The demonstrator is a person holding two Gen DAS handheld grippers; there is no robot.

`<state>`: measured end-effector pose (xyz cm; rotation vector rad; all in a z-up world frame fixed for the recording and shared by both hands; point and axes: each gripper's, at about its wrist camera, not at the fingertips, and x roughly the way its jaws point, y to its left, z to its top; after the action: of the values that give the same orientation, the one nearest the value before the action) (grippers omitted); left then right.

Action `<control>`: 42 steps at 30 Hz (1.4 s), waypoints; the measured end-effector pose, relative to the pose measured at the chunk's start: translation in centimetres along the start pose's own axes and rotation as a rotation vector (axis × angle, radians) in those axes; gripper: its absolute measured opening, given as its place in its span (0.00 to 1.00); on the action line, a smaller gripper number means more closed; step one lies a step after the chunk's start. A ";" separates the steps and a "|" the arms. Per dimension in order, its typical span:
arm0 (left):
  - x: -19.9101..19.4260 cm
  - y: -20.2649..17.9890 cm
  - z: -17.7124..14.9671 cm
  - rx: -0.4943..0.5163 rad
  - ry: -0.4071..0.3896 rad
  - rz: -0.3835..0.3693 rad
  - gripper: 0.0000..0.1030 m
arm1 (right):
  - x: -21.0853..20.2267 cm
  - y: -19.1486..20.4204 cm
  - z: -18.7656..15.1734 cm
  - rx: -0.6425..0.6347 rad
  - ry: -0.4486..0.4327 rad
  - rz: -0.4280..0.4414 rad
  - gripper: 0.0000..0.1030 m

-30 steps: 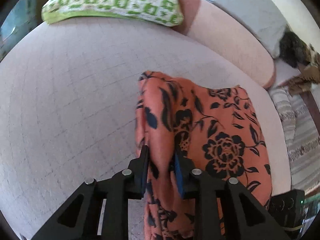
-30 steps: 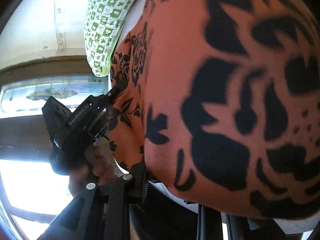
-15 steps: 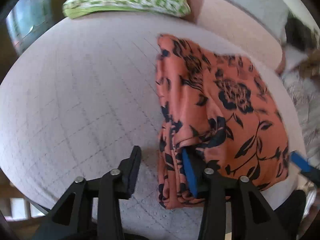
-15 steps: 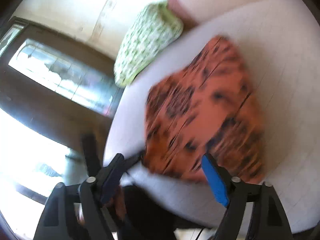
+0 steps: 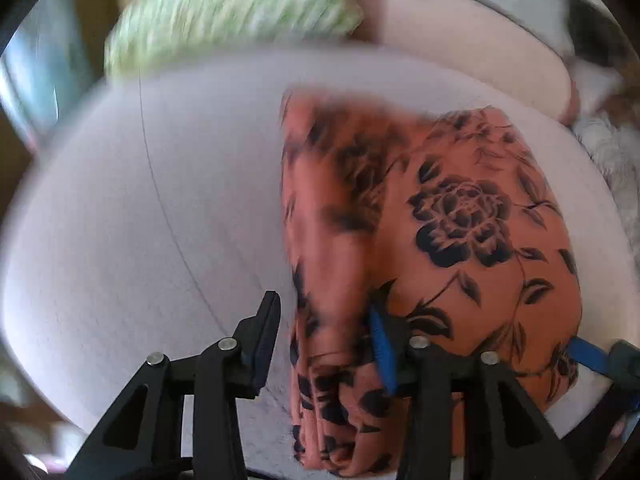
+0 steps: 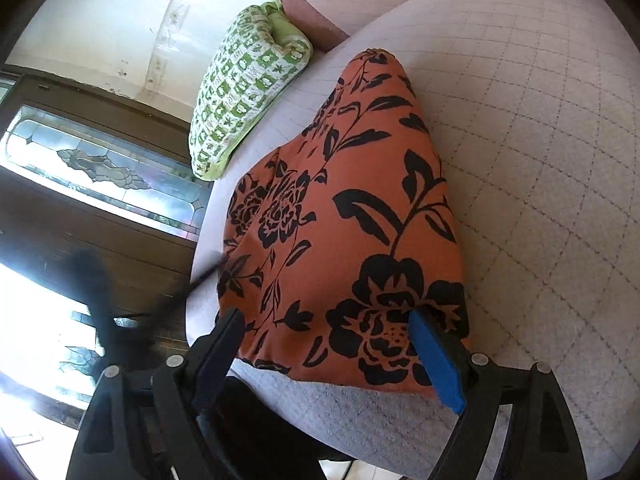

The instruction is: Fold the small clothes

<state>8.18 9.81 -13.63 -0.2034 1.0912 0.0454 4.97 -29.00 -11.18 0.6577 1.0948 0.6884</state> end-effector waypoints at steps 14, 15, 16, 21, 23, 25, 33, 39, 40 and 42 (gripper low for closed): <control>-0.5 0.3 1.0 0.047 -0.049 0.119 0.63 | 1.0 3.1 2.6 -0.080 0.050 0.087 0.86; -0.2 1.5 0.6 -0.014 -0.057 0.064 0.63 | 2.3 1.3 2.5 -0.041 0.074 0.072 0.84; -0.6 1.7 0.6 -0.036 -0.065 0.053 0.63 | 2.9 -0.1 2.2 0.006 0.086 0.093 0.84; -6.0 -0.5 2.4 0.018 -0.212 0.060 0.61 | 0.8 1.3 2.7 -0.016 0.068 0.074 0.85; -7.5 -1.9 2.8 0.077 -0.297 0.073 0.61 | -0.8 3.3 4.1 -0.096 -0.003 0.077 0.85; -6.2 -2.6 2.8 0.127 -0.279 0.076 0.61 | -2.2 4.1 5.8 -0.146 -0.095 0.050 0.85; 0.4 0.2 1.1 0.083 -0.077 0.121 0.69 | 1.5 -4.5 5.1 0.099 0.067 -0.122 0.85; 2.0 1.2 1.2 0.016 -0.068 0.067 0.74 | -0.1 -0.3 4.4 -0.084 0.003 -0.141 0.42; 2.0 1.2 1.1 0.021 -0.072 0.072 0.75 | 0.0 0.2 4.1 -0.111 -0.002 -0.167 0.42; 2.0 1.0 1.1 0.032 -0.071 0.082 0.75 | 1.7 -0.2 3.4 -0.160 0.032 -0.255 0.44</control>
<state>9.90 10.86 -15.04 -0.1274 1.0286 0.1083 8.67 -28.29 -11.17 0.3633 1.1172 0.5600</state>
